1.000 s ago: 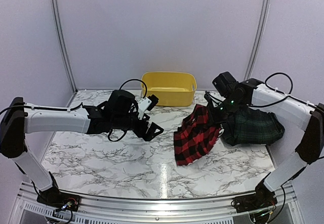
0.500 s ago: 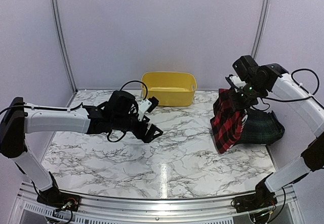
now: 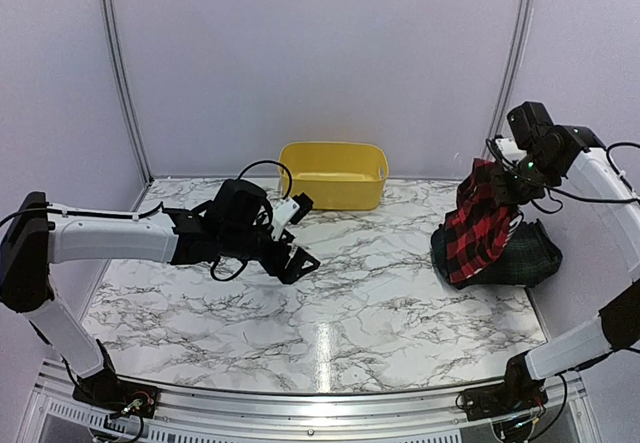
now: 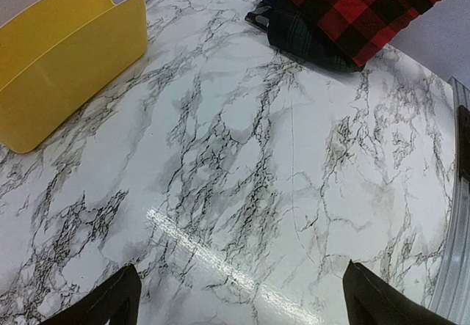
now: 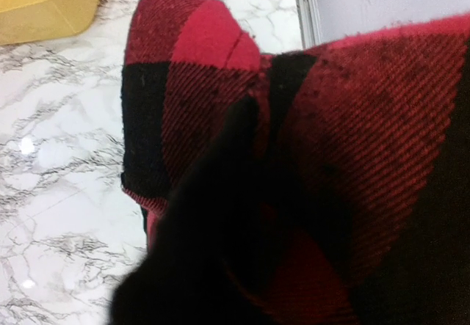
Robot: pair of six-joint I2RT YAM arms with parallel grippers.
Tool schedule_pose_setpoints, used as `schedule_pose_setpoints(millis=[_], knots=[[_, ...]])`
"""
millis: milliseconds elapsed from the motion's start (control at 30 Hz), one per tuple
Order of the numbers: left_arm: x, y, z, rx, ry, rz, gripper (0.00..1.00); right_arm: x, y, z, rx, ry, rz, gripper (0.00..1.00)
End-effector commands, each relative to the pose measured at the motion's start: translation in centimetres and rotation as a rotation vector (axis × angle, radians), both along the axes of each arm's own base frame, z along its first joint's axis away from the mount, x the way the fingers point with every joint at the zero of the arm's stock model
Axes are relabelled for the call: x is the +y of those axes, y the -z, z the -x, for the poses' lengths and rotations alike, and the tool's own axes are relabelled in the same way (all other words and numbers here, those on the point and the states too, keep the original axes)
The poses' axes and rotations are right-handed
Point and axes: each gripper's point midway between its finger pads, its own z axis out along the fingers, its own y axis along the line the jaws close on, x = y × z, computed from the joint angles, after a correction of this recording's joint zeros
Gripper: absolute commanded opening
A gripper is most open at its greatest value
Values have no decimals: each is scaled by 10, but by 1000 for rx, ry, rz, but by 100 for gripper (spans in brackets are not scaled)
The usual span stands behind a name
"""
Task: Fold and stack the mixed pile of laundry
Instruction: Place the square-folded shirt at the corner of the board.
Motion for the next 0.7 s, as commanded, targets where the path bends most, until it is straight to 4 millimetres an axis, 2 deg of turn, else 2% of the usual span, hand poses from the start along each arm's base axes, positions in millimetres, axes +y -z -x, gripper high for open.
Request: schedule_pose_setpoints(millis=[0, 367, 533, 567, 633, 667], knots=[[2, -2, -6, -10, -1, -10, 99, -28, 1, -6, -67, 14, 7, 0], [-2, 5, -12, 6, 2, -21, 99, -97, 29, -52, -125, 95, 11, 0], [3, 10, -19, 15, -22, -33, 99, -116, 62, -66, -72, 143, 49, 5], [5, 11, -21, 16, -32, -36, 99, -123, 68, -68, -59, 167, 64, 9], [9, 12, -27, 16, -59, -40, 99, -138, 74, -71, -38, 222, 87, 25], [11, 12, -29, 16, -72, -40, 99, -148, 73, -72, -32, 257, 103, 37]])
